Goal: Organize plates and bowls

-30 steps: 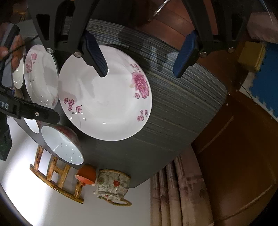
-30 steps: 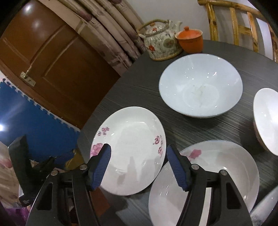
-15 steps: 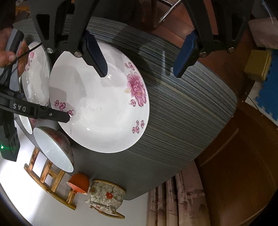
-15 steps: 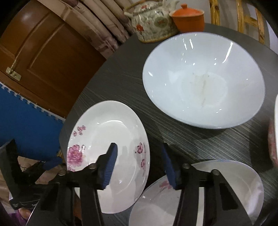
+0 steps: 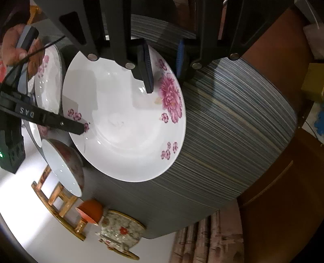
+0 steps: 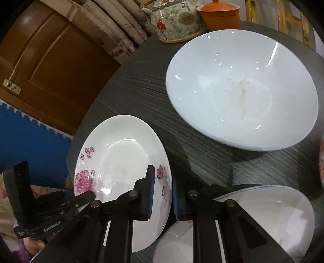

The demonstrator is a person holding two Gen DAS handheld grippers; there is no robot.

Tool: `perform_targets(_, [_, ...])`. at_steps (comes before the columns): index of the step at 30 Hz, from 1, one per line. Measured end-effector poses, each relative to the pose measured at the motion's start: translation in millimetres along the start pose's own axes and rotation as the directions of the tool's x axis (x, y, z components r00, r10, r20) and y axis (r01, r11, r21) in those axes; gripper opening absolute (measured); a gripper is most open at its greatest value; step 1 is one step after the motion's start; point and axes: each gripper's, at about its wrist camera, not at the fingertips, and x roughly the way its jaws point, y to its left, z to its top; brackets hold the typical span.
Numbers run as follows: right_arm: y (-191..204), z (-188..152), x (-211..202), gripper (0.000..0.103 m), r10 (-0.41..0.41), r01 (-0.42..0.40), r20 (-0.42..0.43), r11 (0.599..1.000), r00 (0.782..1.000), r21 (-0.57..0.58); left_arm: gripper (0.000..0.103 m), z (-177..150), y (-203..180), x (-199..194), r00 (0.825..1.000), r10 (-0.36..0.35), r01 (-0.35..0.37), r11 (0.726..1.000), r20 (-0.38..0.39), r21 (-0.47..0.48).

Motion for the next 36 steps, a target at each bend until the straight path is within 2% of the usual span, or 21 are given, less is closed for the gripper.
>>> perform_targets(4, [3.3,0.5,3.4,0.016,0.014,-0.014,0.000,1.000,1.000,0.002,0.018,10.8,6.9,1.6,1.000,0.011,-0.010,1.000,0.010,-0.018])
perform_targets(13, [1.5,0.0,2.7,0.019,0.025,-0.025,0.023,1.000,0.999,0.013,0.019,14.1,-0.1,-1.4,0.997,0.064,-0.065,0.998,0.038,0.013])
perform_targets(15, [-3.0,-3.3,-5.5,0.037,0.040,-0.041,0.049,0.999,0.998,0.032,0.027,15.3,-2.3,-4.3,0.996,0.081,-0.082,0.997,0.042,0.011])
perform_targets(16, [-6.5,-6.0,-12.7,0.054,0.053,-0.057,0.075,0.997,0.996,0.048,0.031,12.9,1.1,-8.0,0.995,0.092,-0.093,0.996,0.047,0.007])
perform_targets(17, [-8.3,-8.7,-18.9,0.059,0.059,-0.065,0.096,0.996,0.994,0.059,0.032,12.2,0.8,-12.5,0.991,0.119,-0.120,0.993,0.059,0.004])
perform_targets(20, [-18.9,-25.2,-50.4,0.059,0.088,-0.104,0.168,0.990,0.982,0.090,0.032,6.7,-2.2,-29.8,0.977,0.180,-0.183,0.983,0.117,0.016])
perform_targets(22, [-28.5,-46.4,-78.9,0.059,0.118,-0.147,0.219,0.981,0.968,0.122,0.032,0.5,-8.5,-47.2,0.962,0.203,-0.212,0.977,0.183,0.031])
perform_targets(23, [-31.3,-56.1,-90.0,0.059,0.134,-0.170,0.241,0.976,0.961,0.136,0.032,-3.4,-14.5,-55.6,0.957,0.193,-0.209,0.976,0.215,0.056])
perform_targets(25, [-43.1,-86.3,-122.0,0.059,0.151,-0.210,0.293,0.961,0.944,0.181,0.032,-13.2,-36.5,-71.2,0.961,0.107,-0.152,0.975,0.256,0.163])
perform_targets(26, [-45.6,-97.5,-131.6,0.059,0.161,-0.229,0.306,0.953,0.938,0.201,0.033,-18.8,-51.1,-74.9,0.969,0.041,-0.099,0.969,0.245,0.227])
perform_targets(28, [-55.8,-128.0,-151.6,0.059,0.176,-0.264,0.328,0.933,0.928,0.245,0.033,-22.8,-71.2,-73.2,0.981,-0.047,-0.009,0.958,0.189,0.286])
perform_targets(29, [-60.4,-144.2,-157.0,0.059,0.157,-0.251,0.328,0.930,0.931,0.267,0.033,-24.5,-82.6,-71.4,0.983,-0.087,0.031,0.947,0.163,0.320])
perform_targets(30, [-65.4,-159.6,-161.1,0.059,0.159,-0.260,0.329,0.921,0.931,0.291,0.033,-25.3,-94.5,-69.6,0.983,-0.101,0.040,0.934,0.155,0.355])
perform_targets(32, [-73.4,-185.1,-160.9,0.059,0.194,-0.310,0.332,0.886,0.923,0.345,0.034,-22.1,-118.7,-61.7,0.984,-0.115,0.047,0.903,0.136,0.427])
perform_targets(33, [-77.1,-195.8,-158.6,0.059,0.196,-0.317,0.326,0.871,0.925,0.376,0.034,-18.0,-131.5,-53.9,0.986,-0.135,0.075,0.881,0.096,0.467])
perform_targets(35, [-84.6,-206.5,-151.3,0.059,0.194,-0.321,0.318,0.851,0.928,0.416,0.034,-11.2,-148.3,-42.0,0.983,-0.178,0.135,0.846,0.036,0.516])
perform_targets(36, [-90.7,-211.7,-146.8,0.058,0.188,-0.320,0.316,0.837,0.930,0.445,0.034,-8.6,-155.0,-36.9,0.983,-0.183,0.142,0.833,0.023,0.535])
